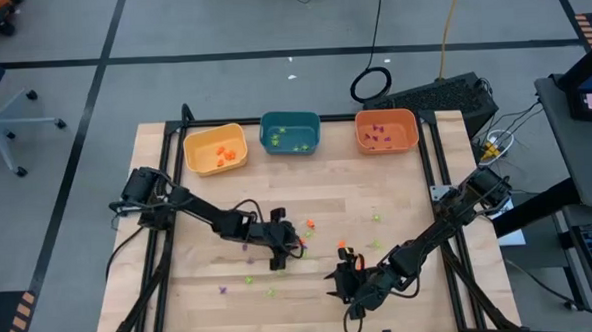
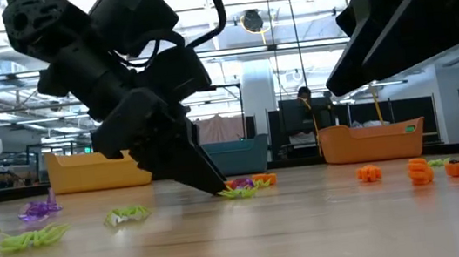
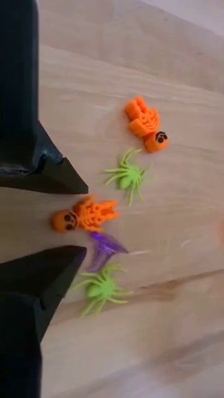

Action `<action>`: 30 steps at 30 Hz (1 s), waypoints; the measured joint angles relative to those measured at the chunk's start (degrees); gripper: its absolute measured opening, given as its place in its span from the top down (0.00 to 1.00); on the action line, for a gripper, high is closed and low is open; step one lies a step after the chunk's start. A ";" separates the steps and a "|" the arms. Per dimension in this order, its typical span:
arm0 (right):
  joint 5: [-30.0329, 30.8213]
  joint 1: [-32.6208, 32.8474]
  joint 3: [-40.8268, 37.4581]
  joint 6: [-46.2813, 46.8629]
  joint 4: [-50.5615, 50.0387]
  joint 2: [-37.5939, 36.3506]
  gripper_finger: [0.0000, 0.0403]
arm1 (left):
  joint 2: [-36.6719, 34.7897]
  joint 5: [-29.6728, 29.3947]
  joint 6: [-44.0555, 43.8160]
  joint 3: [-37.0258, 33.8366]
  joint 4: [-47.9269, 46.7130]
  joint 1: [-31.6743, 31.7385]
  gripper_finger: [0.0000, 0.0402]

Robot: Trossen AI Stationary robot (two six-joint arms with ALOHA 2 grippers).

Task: Sort Halloween decoration
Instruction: Put the orange skeleton toy into the yellow bin

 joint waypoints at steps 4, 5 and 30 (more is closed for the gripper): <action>-0.11 0.00 0.00 -0.02 0.03 0.00 0.59 | 1.41 0.25 -0.44 0.13 0.47 0.65 0.66; -0.11 0.00 0.00 -0.02 0.02 0.00 0.59 | 1.74 0.46 -0.44 0.14 0.47 0.69 0.68; -0.13 0.00 0.00 -1.33 -0.26 0.00 0.59 | -19.30 -8.50 -0.40 -0.12 -29.91 0.69 0.95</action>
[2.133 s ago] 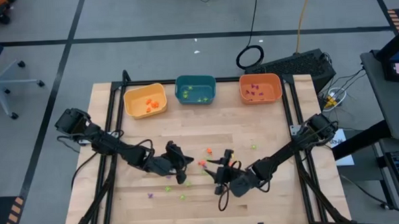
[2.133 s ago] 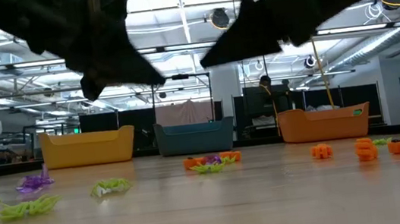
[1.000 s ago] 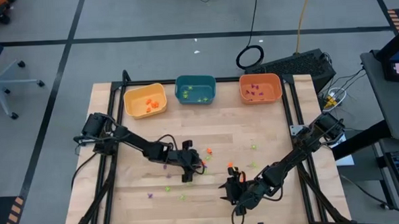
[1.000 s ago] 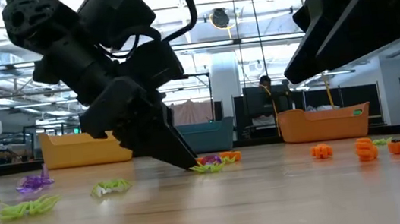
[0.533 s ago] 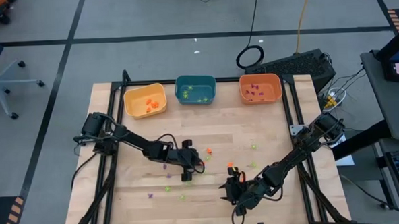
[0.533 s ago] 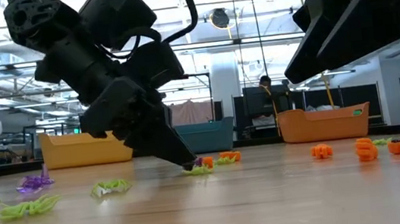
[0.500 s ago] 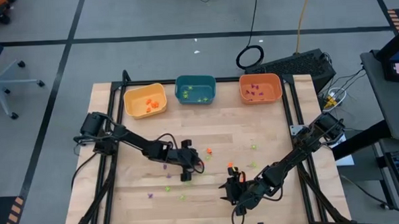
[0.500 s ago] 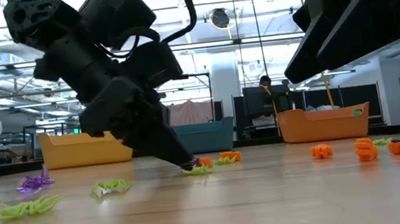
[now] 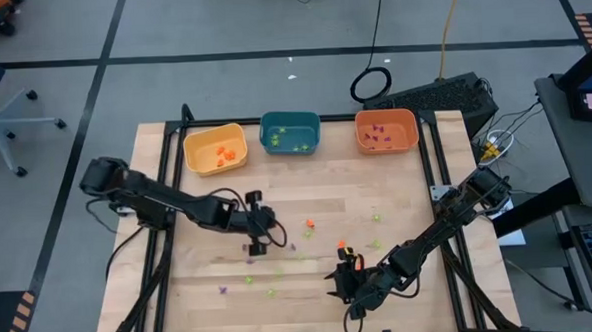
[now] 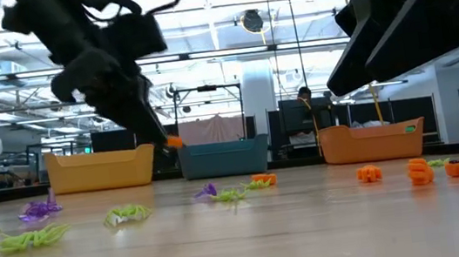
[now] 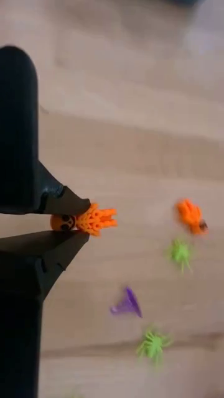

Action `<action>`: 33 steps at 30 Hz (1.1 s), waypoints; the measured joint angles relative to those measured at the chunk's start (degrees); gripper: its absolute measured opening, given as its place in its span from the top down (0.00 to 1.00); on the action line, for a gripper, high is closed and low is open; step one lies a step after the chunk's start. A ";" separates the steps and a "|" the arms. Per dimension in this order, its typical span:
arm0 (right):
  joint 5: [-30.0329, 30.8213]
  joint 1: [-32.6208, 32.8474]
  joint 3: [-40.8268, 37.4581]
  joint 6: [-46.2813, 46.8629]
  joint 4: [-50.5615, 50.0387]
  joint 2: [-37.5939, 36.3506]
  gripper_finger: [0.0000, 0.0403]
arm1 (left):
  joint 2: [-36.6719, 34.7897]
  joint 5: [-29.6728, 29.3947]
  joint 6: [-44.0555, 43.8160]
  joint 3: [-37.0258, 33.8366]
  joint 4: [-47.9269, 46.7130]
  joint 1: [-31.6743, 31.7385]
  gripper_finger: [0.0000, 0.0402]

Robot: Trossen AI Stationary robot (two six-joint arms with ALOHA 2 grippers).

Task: Sort Halloween decoration
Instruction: Put the orange skeleton toy into the yellow bin

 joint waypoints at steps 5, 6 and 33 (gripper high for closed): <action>0.00 0.00 0.00 -0.02 -0.31 0.00 0.59 | -7.58 -5.23 0.16 0.00 -9.78 0.11 0.95; 0.00 0.00 0.00 -0.02 -0.45 0.00 0.59 | -9.21 -6.92 0.37 0.02 -12.14 0.38 0.95; 0.42 -0.02 0.00 -0.02 -1.45 0.00 0.59 | -18.17 -9.81 20.10 0.04 -29.76 45.93 0.95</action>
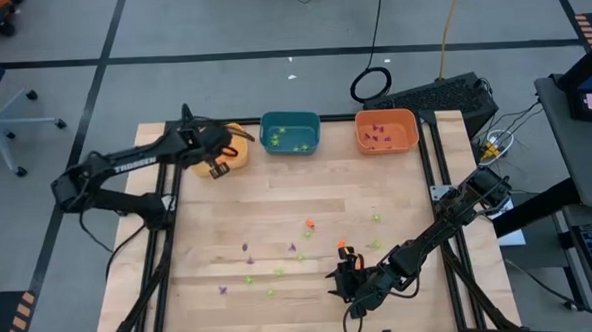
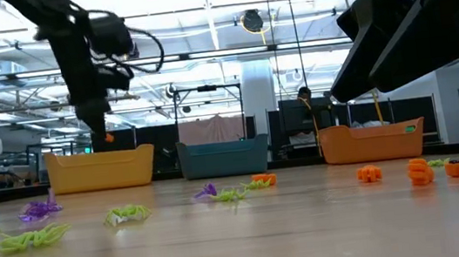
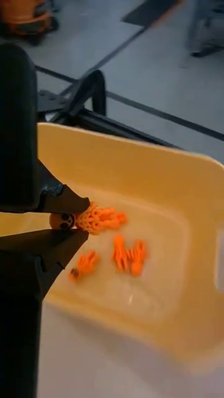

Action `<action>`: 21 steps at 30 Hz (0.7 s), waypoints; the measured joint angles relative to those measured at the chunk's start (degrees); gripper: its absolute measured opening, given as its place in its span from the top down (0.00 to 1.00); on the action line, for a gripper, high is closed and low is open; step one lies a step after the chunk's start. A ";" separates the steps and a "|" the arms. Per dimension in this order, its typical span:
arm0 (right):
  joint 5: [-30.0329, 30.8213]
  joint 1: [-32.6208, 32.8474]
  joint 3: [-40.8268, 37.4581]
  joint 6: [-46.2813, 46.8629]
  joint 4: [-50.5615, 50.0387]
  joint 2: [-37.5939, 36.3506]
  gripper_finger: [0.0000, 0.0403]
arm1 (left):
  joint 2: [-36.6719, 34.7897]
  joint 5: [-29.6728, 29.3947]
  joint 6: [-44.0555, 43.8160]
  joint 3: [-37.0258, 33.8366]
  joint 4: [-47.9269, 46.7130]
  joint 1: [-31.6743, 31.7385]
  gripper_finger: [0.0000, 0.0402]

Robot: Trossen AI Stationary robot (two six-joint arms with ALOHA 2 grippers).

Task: Sort Halloween decoration
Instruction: Put the orange skeleton toy into the yellow bin

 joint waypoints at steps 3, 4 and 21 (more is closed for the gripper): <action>0.01 0.00 0.00 0.00 0.00 0.00 0.59 | 2.86 0.39 -0.79 0.00 0.42 2.81 0.94; 0.01 0.00 0.00 0.00 0.00 0.00 0.59 | 3.77 1.28 -1.73 0.00 0.32 3.44 0.93; 0.04 -0.04 0.00 -0.17 -0.03 0.00 0.59 | 3.92 1.20 -18.41 0.00 -7.26 1.37 0.54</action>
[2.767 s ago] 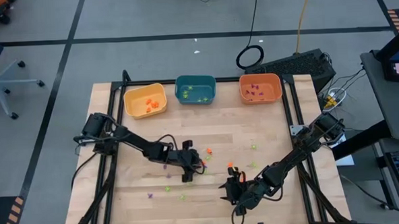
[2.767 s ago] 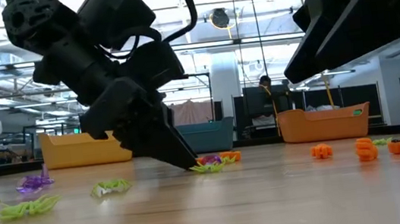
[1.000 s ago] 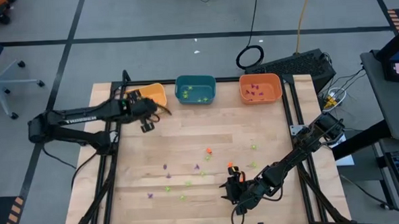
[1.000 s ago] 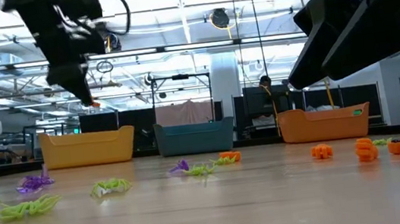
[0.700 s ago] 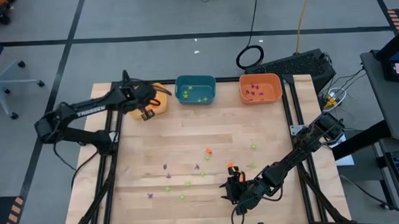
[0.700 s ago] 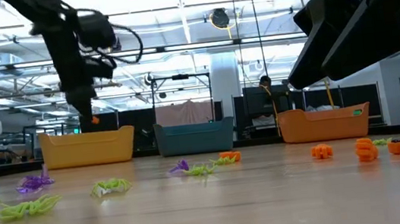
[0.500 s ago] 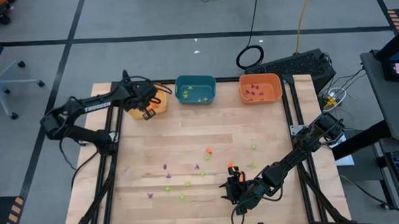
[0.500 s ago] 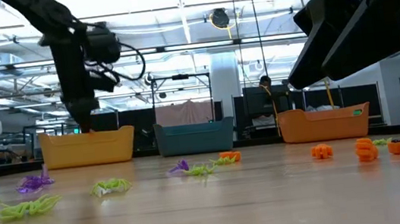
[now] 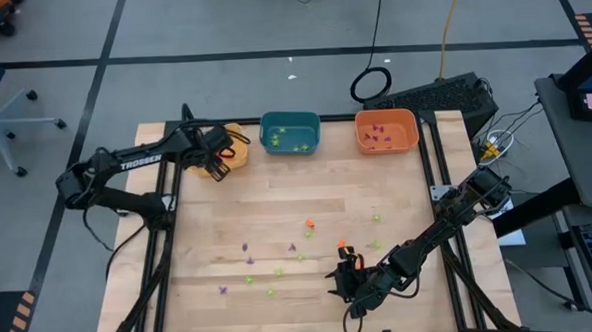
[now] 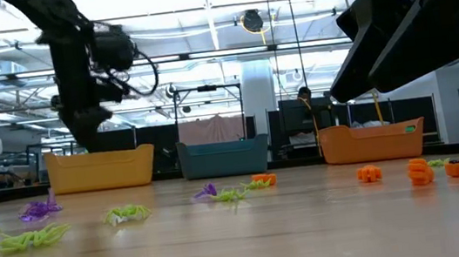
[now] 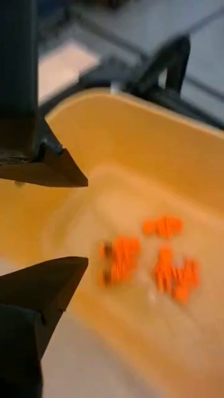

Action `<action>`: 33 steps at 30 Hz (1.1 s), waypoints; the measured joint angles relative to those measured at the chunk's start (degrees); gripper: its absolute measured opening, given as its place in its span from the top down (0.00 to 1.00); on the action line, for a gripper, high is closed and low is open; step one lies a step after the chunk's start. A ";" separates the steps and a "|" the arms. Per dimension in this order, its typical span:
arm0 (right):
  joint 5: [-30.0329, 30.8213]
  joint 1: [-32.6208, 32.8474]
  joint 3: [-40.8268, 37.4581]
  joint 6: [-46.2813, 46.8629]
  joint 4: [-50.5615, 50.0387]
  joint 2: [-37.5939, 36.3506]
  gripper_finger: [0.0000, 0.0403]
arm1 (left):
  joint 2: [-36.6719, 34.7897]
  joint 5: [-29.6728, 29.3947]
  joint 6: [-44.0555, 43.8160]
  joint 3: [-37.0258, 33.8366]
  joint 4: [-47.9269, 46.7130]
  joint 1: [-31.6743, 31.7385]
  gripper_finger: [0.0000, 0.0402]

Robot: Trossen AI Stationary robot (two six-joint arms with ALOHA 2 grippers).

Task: Sort Halloween decoration
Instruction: Put the orange skeleton toy into the yellow bin

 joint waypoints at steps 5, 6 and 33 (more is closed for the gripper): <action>1.13 0.00 0.00 0.93 -0.01 0.00 0.59 | -7.34 7.41 -10.01 -0.91 0.43 -9.77 0.54; 1.91 0.00 0.00 1.45 -0.04 0.00 0.59 | -8.95 7.36 -11.66 -1.39 1.05 -12.91 0.54; 22.41 -7.16 -0.06 19.34 3.88 2.52 0.59 | -6.85 -13.24 -27.00 -13.60 42.77 -64.96 0.54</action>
